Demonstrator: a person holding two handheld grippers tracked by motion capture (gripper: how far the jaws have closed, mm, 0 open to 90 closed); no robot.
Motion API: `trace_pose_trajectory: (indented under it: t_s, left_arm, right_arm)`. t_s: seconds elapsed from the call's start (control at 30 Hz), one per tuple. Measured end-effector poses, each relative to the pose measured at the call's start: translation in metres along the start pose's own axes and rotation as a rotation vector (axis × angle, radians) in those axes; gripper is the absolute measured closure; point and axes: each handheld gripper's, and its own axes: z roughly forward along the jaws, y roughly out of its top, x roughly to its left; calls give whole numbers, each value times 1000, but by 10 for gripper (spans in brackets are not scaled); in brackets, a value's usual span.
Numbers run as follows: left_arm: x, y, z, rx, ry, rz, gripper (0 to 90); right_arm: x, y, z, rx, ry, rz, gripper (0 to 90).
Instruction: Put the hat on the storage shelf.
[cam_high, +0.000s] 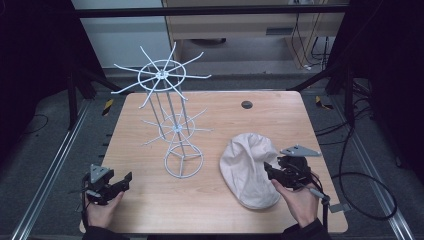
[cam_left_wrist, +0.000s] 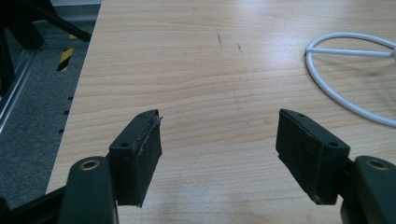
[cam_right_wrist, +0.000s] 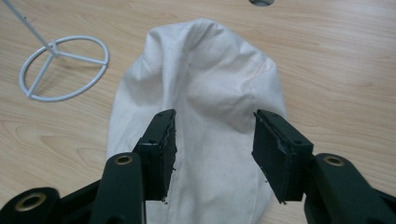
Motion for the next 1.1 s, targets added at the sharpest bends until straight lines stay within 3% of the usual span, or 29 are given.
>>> trace_pose_trajectory:
  t_s: [0.27,1.1]
  left_arm:
    - [-1,0,1,2,-1,5,305]
    - [-1,1,1,-2,6,20,312]
  right_arm:
    - [13,7,13,46,-4,-38,511]
    - [28,11,60,158,-14,-49,581]
